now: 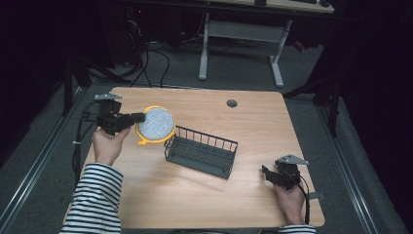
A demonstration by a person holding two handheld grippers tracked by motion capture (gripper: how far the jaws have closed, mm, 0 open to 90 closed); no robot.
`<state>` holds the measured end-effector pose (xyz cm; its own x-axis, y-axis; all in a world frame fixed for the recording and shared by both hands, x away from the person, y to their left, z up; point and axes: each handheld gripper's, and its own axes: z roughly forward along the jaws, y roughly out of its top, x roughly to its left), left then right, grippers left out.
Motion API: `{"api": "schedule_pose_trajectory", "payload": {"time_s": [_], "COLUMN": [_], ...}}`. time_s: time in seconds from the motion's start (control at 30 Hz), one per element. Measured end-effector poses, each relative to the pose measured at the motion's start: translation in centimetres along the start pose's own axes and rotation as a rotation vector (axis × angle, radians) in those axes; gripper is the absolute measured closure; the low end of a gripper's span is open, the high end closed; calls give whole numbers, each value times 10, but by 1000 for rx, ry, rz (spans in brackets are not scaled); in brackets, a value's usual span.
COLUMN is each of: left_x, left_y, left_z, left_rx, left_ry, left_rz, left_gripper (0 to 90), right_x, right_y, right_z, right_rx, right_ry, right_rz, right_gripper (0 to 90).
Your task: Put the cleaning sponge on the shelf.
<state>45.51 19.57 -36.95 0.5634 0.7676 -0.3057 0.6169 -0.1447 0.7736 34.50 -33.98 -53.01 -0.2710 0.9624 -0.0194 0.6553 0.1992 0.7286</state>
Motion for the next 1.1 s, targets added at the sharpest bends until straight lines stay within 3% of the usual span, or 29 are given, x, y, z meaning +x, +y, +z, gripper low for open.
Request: {"api": "schedule_pose_trajectory", "payload": {"time_s": [0.13,0.67,1.1], "left_x": [-5,-46,-65], "left_y": [5,27,30], "left_z": [6,46,74], "left_rx": [8,70,103], "left_ry": [-15,-89,-124], "left_rz": [9,111,141], "left_gripper": [838,839,838], "right_x": [0,0,0], "right_y": [0,0,0], "right_z": [0,0,0], "right_rx": [0,1,0], "right_ry": [0,1,4], "right_rz": [0,-1,-4], "right_gripper": [378,377,376]}}
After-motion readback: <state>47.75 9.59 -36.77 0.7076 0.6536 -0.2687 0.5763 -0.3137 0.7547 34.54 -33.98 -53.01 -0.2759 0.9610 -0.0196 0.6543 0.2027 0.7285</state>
